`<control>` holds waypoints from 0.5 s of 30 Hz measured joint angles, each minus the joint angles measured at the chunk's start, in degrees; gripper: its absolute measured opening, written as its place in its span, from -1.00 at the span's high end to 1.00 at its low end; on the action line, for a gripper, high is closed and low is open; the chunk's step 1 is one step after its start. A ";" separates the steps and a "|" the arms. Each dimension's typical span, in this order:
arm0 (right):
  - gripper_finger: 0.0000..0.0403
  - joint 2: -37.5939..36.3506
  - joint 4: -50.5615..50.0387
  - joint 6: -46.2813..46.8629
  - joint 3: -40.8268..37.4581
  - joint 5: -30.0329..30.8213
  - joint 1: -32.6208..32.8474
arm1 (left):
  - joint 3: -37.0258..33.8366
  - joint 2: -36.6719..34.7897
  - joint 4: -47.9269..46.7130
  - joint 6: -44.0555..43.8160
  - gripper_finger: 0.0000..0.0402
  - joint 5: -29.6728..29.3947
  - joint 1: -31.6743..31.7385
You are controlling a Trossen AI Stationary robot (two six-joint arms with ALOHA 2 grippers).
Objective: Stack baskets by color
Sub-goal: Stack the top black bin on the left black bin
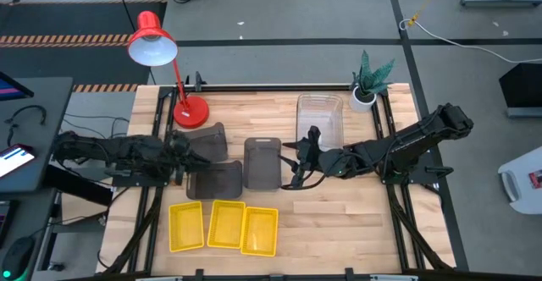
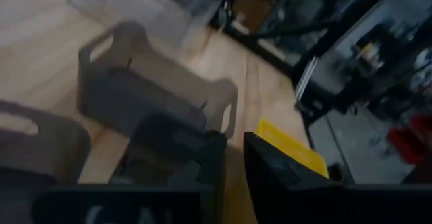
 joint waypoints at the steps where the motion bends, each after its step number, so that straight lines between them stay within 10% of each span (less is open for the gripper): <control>1: 0.12 0.02 -0.02 0.02 0.00 0.00 0.00 | 0.24 1.11 -0.82 -0.20 0.66 0.22 0.00; 15: 0.12 0.04 -0.92 0.04 0.02 -0.02 0.00 | 8.43 15.08 -10.51 -0.95 0.30 0.43 -5.72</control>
